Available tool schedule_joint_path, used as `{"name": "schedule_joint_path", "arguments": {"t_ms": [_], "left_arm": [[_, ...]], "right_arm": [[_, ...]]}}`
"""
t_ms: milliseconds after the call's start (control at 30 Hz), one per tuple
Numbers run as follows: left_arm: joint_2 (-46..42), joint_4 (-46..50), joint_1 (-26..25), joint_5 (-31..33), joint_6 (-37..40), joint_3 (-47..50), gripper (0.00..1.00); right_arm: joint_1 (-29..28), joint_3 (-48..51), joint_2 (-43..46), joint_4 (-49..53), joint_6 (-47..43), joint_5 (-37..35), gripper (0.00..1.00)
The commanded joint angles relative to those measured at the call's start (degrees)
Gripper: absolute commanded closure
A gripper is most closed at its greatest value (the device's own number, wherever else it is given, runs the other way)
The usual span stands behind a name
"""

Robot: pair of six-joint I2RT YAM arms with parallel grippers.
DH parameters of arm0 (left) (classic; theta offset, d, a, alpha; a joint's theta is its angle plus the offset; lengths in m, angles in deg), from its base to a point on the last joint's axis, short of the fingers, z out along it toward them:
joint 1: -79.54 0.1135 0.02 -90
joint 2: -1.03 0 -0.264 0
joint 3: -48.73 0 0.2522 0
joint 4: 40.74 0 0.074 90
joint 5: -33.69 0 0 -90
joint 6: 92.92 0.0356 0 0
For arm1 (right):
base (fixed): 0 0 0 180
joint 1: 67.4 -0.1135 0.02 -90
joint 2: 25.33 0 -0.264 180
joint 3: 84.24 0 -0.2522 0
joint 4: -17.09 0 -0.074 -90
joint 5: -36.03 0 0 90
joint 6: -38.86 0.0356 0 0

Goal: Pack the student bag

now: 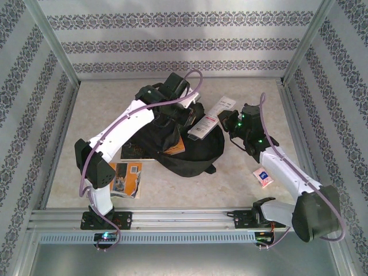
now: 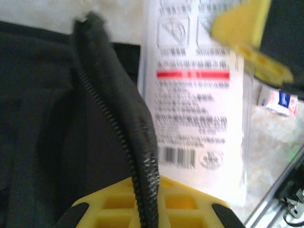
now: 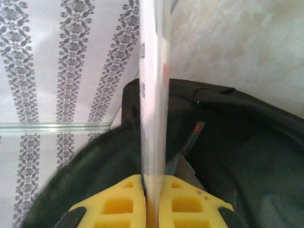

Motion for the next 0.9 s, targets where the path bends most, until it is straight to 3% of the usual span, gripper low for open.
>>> {"name": "schedule_joint_path", "arguments": {"t_ms": [0,167,367,600,867], "left_arm": [[-3.7,0.3,0.7,6.2,-1.0,-5.4,1.0],[-5.1,-0.4,0.7,9.5,-1.7,-10.1,1.0],[-4.1,0.2,0.8,8.4,-2.1,-12.5,1.0],[-4.8,-3.5,0.8,4.8,-6.6,-10.0,1.0],[-2.4,-5.1,0.9,4.5,-10.7,-12.9,1.0]], "right_arm": [[-2.0,3.6,4.1,0.4,-1.5,-0.1,0.97],[-5.6,7.7,7.2,-2.2,-1.5,-0.6,1.0],[-10.0,7.1,4.3,-6.1,0.9,-5.5,1.0],[-15.5,3.7,-2.0,-11.8,7.7,-21.3,1.0],[-21.5,0.3,-15.0,-26.9,13.9,-29.7,0.98]]}}
